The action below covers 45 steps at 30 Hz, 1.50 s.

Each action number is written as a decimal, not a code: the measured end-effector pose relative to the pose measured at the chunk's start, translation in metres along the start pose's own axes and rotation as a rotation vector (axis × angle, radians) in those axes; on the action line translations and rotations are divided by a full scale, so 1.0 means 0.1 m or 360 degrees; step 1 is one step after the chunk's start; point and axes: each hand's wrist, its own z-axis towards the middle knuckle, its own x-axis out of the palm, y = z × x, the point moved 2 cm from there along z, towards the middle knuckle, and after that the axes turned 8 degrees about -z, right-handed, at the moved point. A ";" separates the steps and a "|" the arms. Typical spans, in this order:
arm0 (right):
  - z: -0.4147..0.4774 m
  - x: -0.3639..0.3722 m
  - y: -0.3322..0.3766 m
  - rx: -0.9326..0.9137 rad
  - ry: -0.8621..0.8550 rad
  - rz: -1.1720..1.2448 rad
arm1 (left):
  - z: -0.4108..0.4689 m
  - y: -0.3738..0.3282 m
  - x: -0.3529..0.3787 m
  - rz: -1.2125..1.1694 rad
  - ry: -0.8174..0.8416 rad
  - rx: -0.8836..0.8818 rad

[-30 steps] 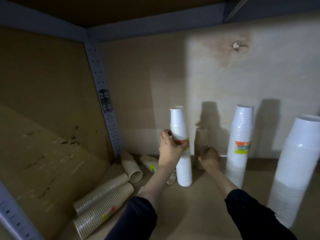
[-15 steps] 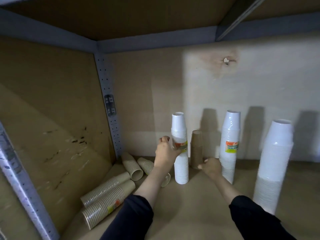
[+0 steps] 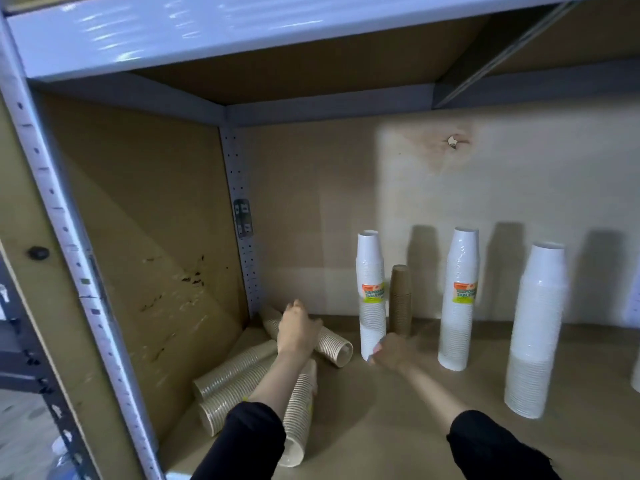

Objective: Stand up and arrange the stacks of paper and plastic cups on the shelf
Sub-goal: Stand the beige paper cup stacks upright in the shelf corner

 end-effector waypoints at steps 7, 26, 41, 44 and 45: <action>0.08 0.25 0.59 -0.0307 -0.0002 -0.0145 | 0.27 0.46 -0.19 0.0054 0.0007 -0.0136; 0.77 0.60 0.90 -0.0428 0.0026 -0.0586 | 1.22 0.93 0.18 -0.0067 0.0201 -0.0642; 0.95 0.57 0.83 -0.0137 -0.0353 0.0611 | 1.50 1.01 0.09 -0.0406 -0.0160 -0.0374; 0.93 0.66 0.79 -0.0138 -0.0456 0.0772 | 1.46 1.03 0.04 -0.0459 -0.0233 -0.0274; 0.93 0.70 0.77 -0.0139 -0.0483 0.0807 | 1.44 1.06 0.04 -0.0447 -0.0229 -0.0265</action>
